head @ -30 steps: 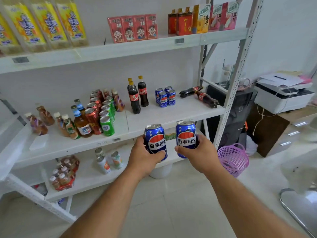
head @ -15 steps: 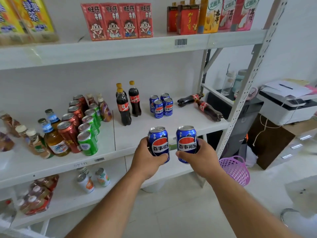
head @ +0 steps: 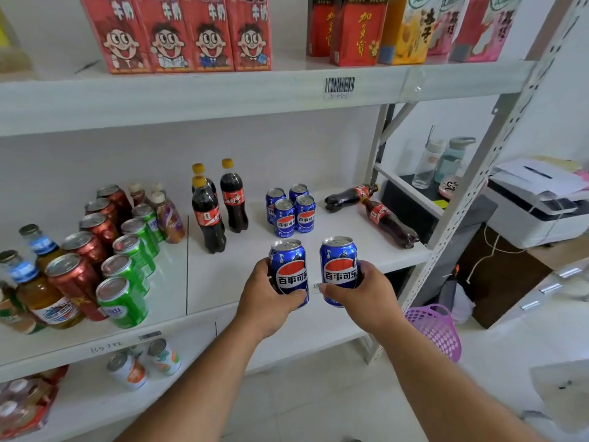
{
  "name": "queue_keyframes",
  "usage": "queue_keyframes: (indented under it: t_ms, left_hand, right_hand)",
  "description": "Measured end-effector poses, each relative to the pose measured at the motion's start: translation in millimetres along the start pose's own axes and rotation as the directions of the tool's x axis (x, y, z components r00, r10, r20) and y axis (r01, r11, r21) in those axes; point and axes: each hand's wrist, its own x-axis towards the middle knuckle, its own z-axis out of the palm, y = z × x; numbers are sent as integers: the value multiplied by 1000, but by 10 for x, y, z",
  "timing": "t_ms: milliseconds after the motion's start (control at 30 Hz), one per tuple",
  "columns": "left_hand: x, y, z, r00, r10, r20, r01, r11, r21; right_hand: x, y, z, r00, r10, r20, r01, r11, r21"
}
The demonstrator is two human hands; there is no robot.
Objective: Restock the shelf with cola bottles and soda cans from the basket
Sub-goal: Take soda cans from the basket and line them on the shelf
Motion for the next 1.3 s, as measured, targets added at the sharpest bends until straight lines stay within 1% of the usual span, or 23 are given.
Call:
queue_keyframes:
  t_ms: [133,333,500,633,767,967,1133,1300]
  left_hand:
    - [315,41,201,1000,-19,-11,19,1000,10]
    - [788,107,496,997,-28,-70,30,999,28]
    - [1113,19,696,991,-66,-119,70,997,30]
    - [1331,-106,777,985,-90,-149,92,996,9]
    - [1572,-289,788,982,-91,-168,93,996,4]
    - [1810,-562,762,976,-91,-198,88,996,-23]
    - [1918,-696,836,984,-78,-158,76,997,-23]
    - [1962,-780,908,985,-57,-165,51,998,-37]
  right_hand:
    - [420,100,-77,1000,3,15,-3,1000,1]
    - [1114,271,-194,997,-3,78,2,1000,22]
    - [1612,397,-164,989,-21,144,19,1000,11]
    - [1903,495,-53,985,-26,168,28,1000,-7]
    - [2102,554,118,978,-29,206,31,999,-7]
    - [2238,647,338,974,-24,225,25,1000,1]
    - [2307,693,405,978,-30,209,24,999,29]
    - [2308,739,417,973,-40,227,33,999,39]
